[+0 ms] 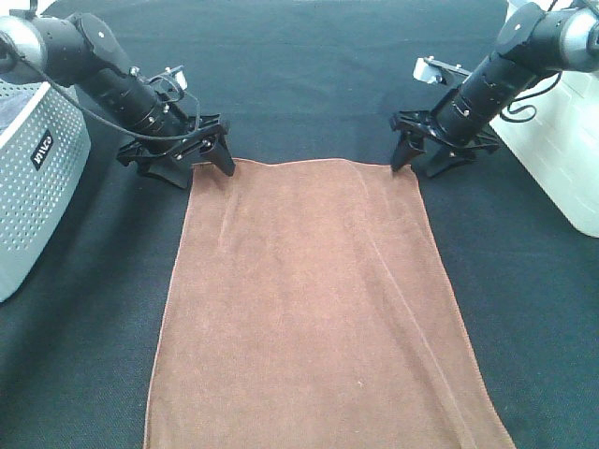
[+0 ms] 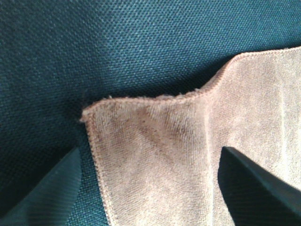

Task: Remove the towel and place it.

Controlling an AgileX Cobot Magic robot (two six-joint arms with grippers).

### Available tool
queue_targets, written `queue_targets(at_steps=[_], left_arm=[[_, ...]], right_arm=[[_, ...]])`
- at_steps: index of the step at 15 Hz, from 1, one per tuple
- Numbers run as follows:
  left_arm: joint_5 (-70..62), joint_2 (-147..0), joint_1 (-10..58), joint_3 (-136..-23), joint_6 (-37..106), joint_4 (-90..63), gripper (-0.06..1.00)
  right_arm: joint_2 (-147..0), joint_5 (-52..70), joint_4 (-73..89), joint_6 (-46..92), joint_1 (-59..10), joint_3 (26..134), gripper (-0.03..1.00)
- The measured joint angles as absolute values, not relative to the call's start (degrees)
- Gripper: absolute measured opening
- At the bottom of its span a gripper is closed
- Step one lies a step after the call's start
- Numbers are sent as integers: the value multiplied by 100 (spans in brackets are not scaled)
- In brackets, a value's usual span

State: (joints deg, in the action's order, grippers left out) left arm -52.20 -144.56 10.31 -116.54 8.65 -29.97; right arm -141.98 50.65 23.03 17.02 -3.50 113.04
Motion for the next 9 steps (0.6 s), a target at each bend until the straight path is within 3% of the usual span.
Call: queue_targets(at_steps=[3, 9], left_arm=[[-5231, -14456, 1031, -11654, 865, -2974, 76], [-5237, -14456, 1031, -11654, 882, -2956, 76]], right_arm=[[-14198, 5105, 1667, 1134, -350, 11345, 61], [-14221, 5082, 2235, 1513, -327, 11230, 61]])
